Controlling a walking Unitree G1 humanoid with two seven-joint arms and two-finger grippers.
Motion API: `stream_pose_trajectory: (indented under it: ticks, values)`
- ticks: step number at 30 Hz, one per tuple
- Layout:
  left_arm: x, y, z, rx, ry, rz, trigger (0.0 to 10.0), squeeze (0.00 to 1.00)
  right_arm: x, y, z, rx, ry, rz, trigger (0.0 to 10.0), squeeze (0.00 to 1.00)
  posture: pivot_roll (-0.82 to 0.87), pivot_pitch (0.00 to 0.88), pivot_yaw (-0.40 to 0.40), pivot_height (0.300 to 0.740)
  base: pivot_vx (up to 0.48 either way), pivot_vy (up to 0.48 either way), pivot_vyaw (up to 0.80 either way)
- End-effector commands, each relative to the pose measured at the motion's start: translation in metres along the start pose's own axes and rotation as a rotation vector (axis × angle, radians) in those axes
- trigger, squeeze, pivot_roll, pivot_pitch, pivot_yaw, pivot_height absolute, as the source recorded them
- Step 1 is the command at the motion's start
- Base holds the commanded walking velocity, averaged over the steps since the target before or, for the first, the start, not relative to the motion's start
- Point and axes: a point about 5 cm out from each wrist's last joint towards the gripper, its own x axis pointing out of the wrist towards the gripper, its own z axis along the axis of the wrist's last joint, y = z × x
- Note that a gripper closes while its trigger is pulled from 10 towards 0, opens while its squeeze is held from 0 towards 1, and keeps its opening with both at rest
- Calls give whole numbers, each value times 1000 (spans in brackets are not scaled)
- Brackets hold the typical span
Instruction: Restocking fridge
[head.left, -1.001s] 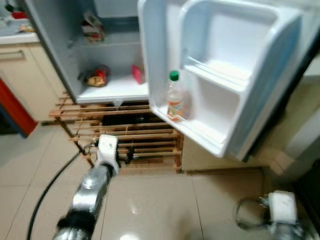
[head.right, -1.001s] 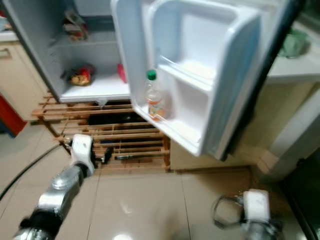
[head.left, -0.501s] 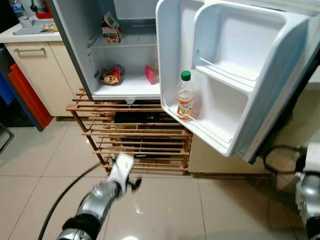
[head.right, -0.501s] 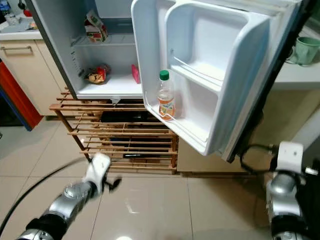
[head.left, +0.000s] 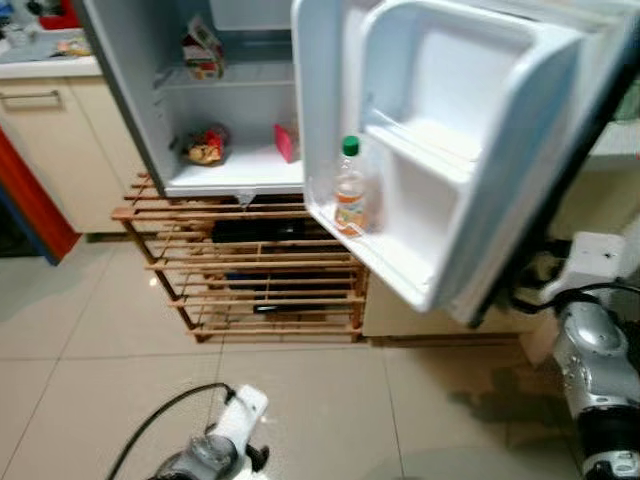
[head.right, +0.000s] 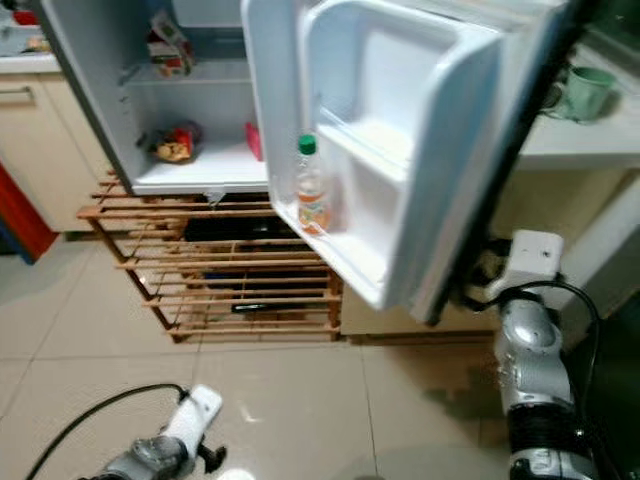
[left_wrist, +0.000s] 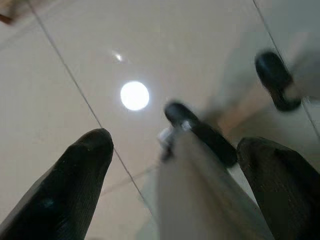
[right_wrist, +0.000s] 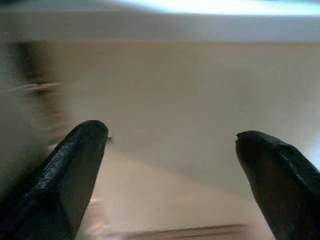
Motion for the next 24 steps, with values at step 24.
stream_pose_trajectory:
  ticks: [24]
  values:
    - [-2, -94, 73, 165, -256, -25, 10000, 0, -30, 92, -1, 199, 205, 645, 10000, 0, -134, 0, 29, 740, 0, 0, 0]
